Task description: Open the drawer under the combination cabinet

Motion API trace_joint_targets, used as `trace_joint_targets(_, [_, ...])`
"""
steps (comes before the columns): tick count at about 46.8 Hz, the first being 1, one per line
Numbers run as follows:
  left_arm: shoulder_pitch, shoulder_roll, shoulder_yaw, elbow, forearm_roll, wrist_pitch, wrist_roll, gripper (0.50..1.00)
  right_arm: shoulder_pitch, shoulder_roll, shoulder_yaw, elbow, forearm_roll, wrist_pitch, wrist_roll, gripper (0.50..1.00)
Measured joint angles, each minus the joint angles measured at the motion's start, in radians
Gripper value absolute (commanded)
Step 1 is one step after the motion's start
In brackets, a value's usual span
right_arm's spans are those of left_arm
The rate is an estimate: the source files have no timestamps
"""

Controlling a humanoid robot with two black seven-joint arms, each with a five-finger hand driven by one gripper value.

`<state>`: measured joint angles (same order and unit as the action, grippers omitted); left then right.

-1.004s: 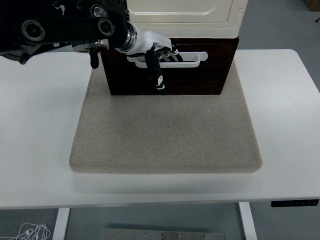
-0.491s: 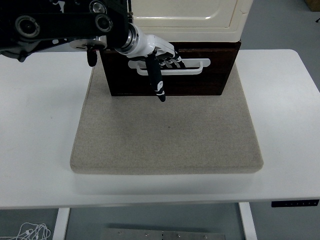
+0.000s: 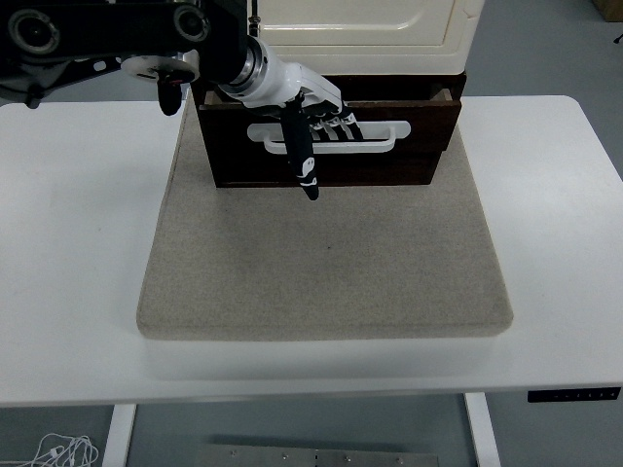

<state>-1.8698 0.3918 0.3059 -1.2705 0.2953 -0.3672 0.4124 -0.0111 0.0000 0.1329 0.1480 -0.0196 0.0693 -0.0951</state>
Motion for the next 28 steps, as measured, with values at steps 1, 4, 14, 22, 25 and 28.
trace_joint_targets(1, [-0.002,0.001,-0.001,0.0,0.0,-0.01,0.0,1.0,0.0,0.0,0.0,0.0,0.0,0.0,0.0,0.928])
trace_joint_targets(4, [-0.01,0.009,-0.004,0.0,-0.002,-0.033,0.0,1.0,0.0,0.0,-0.001,0.0,0.0,0.0,0.0,0.928])
trace_joint_targets(14, [-0.016,0.024,-0.022,-0.001,-0.012,-0.087,0.0,1.0,0.0,0.0,0.0,0.0,0.0,0.0,0.0,0.926])
trace_joint_targets(22, [-0.016,0.024,-0.023,-0.001,-0.012,-0.098,0.0,1.0,0.0,0.0,-0.001,0.0,0.0,0.0,0.0,0.926])
trace_joint_targets(25, [-0.016,0.024,-0.025,-0.001,-0.012,-0.105,0.0,1.0,0.0,0.0,0.0,0.0,0.001,0.0,0.0,0.928])
trace_joint_targets(28, [-0.016,0.024,-0.029,-0.001,-0.012,-0.111,0.0,1.0,0.0,0.0,0.0,0.0,0.001,0.0,0.0,0.928])
